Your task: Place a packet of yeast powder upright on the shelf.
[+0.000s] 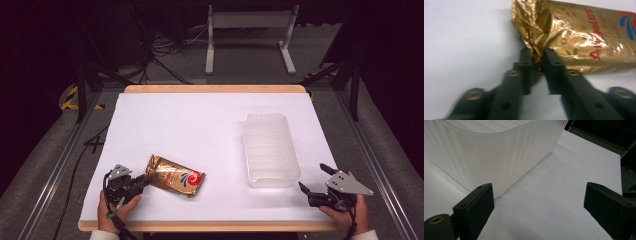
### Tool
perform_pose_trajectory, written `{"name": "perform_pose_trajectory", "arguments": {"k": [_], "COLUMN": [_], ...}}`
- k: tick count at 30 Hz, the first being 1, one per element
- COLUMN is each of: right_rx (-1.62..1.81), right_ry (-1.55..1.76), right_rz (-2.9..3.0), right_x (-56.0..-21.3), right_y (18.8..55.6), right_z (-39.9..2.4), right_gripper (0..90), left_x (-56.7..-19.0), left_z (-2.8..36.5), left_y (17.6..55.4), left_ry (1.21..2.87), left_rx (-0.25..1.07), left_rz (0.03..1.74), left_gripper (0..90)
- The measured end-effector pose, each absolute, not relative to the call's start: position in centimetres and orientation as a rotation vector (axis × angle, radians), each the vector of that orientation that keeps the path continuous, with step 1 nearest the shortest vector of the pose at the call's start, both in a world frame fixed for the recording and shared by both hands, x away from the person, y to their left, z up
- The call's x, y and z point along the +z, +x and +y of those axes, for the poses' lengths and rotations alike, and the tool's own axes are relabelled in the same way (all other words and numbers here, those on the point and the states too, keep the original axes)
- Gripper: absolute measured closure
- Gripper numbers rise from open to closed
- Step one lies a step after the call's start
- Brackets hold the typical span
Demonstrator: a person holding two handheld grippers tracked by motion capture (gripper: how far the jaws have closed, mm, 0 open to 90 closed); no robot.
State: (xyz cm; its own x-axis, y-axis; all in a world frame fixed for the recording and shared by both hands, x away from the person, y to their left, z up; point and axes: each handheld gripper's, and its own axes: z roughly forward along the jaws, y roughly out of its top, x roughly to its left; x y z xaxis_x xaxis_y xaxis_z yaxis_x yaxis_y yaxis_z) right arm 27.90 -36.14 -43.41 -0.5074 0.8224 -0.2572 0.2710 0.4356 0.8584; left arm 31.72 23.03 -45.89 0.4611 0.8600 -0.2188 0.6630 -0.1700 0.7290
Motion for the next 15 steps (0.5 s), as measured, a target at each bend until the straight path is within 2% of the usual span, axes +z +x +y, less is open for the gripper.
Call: {"name": "perform_pose_trajectory", "arguments": {"k": [4, 15], "right_rx": [1.025, 1.025], "right_ry": [0.918, 0.922], "right_rz": [2.002, 1.995], "right_x": [-43.4, -43.3], "right_y": [27.9, 27.8], "right_z": [-36.2, -36.2], "right_gripper": [10.0, 10.0], "left_x": [-45.6, -43.4], "left_z": [23.1, 22.9], "left_y": [31.7, 31.6], "left_ry": [1.875, 1.778], "left_rx": [0.324, 0.373], "left_rz": [1.243, 1.083], "left_gripper": [86.4, 86.8]}}
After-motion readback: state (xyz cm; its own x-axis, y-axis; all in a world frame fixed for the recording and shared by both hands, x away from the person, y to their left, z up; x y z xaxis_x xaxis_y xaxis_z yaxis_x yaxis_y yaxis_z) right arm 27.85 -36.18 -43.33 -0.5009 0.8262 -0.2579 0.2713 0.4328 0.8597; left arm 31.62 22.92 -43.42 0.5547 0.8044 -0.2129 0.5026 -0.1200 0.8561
